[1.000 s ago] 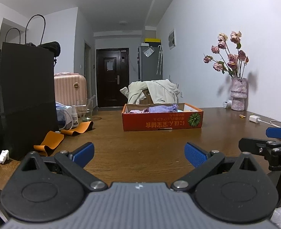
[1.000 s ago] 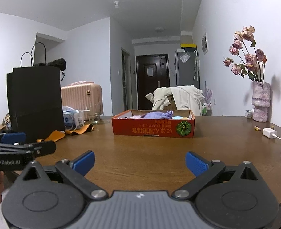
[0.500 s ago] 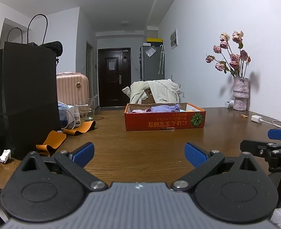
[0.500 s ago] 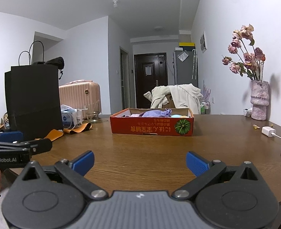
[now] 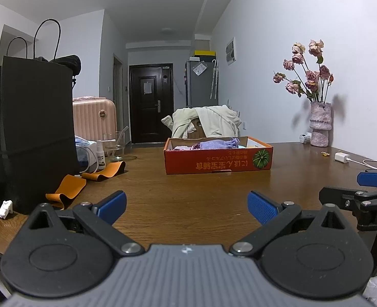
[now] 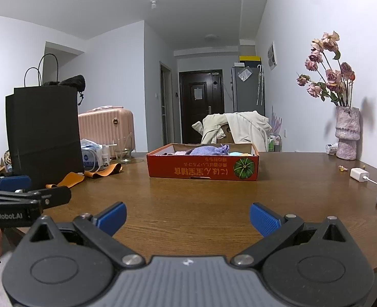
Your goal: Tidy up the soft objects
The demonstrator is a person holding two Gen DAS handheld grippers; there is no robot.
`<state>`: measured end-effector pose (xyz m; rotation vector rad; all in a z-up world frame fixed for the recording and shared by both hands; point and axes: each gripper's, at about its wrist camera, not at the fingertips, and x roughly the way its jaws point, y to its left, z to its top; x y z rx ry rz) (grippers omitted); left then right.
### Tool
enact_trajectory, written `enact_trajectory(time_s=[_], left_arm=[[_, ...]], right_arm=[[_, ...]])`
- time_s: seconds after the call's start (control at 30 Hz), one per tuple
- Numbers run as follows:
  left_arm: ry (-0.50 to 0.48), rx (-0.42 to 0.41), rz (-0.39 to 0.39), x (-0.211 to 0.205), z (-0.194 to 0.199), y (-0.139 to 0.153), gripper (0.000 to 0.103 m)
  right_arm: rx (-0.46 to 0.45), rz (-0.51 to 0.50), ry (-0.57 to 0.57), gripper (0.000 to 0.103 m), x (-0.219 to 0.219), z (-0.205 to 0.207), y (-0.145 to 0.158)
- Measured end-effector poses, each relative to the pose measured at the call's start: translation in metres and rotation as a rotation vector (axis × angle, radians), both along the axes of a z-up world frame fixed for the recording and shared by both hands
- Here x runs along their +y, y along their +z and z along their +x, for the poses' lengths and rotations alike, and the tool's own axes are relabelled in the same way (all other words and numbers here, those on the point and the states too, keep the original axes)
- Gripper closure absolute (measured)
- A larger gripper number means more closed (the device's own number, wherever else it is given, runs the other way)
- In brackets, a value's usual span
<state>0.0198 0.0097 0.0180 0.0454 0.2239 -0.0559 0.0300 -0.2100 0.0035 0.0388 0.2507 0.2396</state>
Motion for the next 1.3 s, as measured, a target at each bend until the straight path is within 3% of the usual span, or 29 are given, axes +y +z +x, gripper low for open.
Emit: enact_trajectory(time_s=[1.3], left_arm=[[-0.023, -0.03, 0.001, -0.004, -0.011, 0.004, 0.0]], right_arm=[[-0.004, 0.012, -0.011, 0.0, -0.002, -0.004, -0.003]])
